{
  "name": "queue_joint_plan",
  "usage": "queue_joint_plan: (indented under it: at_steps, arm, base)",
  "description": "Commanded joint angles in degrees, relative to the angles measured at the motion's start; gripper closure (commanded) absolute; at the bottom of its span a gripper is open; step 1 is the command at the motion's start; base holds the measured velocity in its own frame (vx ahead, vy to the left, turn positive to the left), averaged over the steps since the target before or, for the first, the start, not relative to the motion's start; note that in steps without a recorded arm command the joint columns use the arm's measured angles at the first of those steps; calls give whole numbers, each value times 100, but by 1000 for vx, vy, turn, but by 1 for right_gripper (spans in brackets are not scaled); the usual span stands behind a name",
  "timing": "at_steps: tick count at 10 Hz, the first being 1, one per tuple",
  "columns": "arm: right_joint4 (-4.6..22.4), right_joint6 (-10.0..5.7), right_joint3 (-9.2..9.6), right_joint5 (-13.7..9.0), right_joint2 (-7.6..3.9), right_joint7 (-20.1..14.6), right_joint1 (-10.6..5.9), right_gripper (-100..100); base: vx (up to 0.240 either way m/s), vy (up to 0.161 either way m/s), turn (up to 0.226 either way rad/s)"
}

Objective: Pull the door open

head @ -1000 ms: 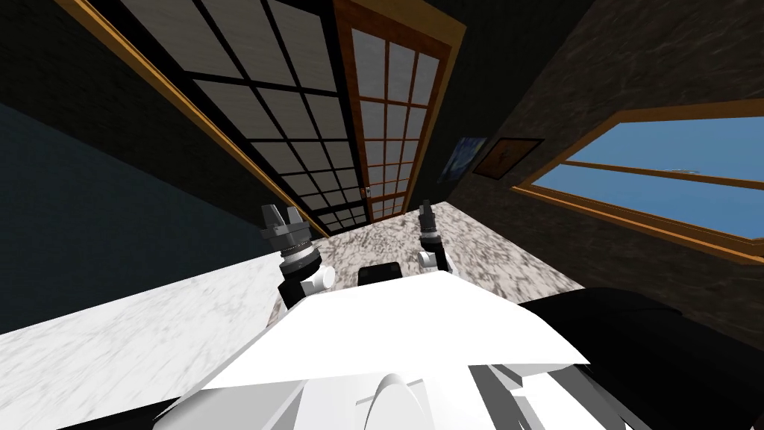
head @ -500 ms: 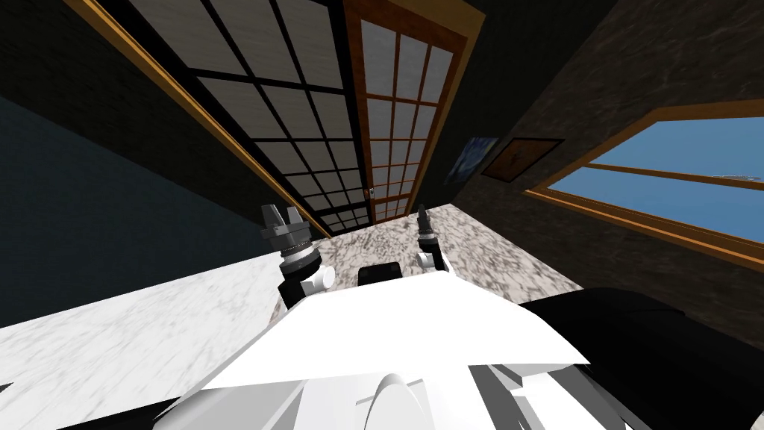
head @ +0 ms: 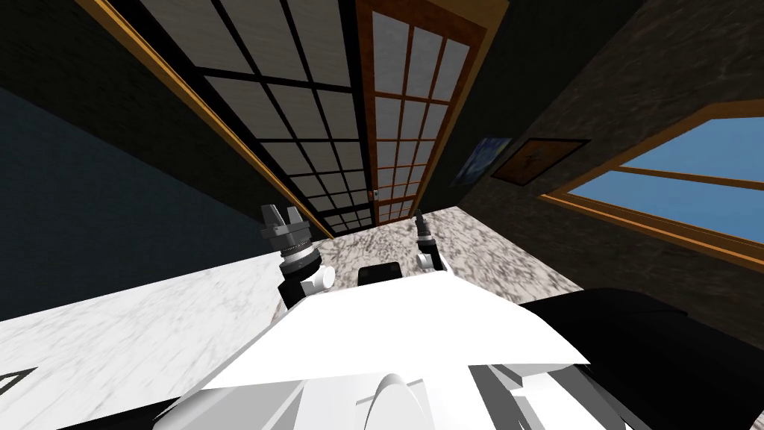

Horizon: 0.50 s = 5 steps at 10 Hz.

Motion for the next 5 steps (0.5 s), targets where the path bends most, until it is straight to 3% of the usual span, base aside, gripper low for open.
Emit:
queue_joint_plan:
  at_steps: [1, 5]
  arm:
    - [223, -88, 0, -33, -23, 248, -12, -100]
    - [739, -215, -10, -114, -73, 832, -93, -100]
  base:
    - [113, 32, 102]
    - [103, 34, 77]
